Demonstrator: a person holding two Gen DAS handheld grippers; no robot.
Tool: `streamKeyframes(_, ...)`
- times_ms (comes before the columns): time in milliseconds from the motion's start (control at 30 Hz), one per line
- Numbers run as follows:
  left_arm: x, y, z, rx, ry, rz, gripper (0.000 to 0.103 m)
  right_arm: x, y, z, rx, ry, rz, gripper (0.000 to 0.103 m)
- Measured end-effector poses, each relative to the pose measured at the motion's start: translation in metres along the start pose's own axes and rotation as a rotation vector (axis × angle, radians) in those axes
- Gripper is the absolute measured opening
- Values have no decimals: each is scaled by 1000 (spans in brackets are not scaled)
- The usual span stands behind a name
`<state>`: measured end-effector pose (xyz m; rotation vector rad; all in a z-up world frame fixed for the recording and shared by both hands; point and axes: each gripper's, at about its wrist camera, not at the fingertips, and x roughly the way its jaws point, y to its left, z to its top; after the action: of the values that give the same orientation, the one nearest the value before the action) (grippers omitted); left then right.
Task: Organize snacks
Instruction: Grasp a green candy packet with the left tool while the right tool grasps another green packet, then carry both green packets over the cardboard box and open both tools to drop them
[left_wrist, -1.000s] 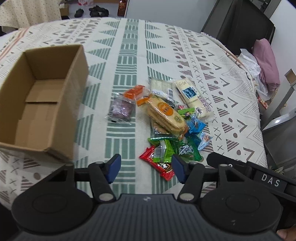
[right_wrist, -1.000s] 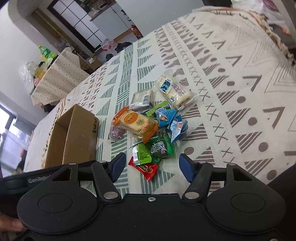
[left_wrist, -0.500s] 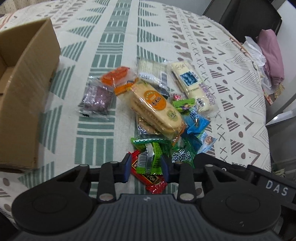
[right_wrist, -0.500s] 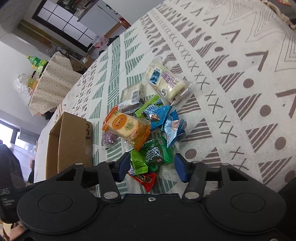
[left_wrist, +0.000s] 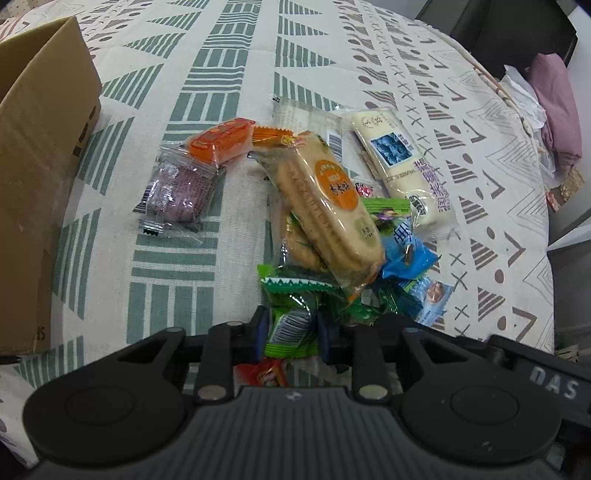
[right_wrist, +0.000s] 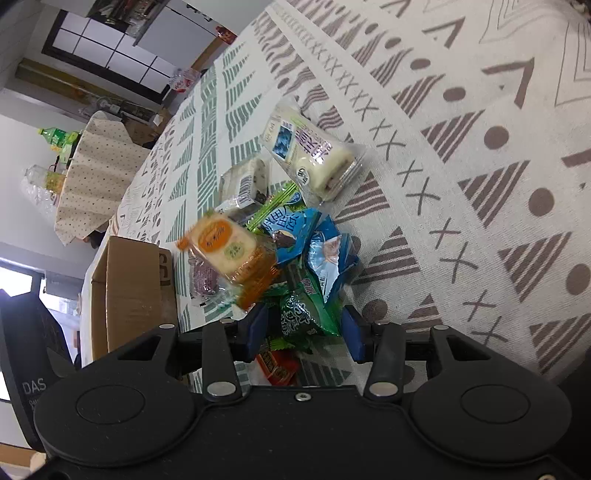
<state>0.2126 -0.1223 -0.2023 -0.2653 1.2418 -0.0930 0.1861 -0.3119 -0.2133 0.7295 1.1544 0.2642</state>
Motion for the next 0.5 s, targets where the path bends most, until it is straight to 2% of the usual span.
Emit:
streamKeyframes(233, -12, 12, -1, -27, -25, 41, 24, 13, 12, -1, -5, 8, -67, 45)
streamKeyframes(433, -32, 22, -5, -76, -53, 77, 24, 26, 24, -5, -84, 13, -130, 45)
streamKeyframes(467, -35, 24, -5, -88, -59, 83, 24, 27, 25, -5, -100, 16, -132, 44)
streamKeyframes(500, -38, 24, -5, -99, -66, 88, 24, 28, 26, -5, -118, 17, -132, 38)
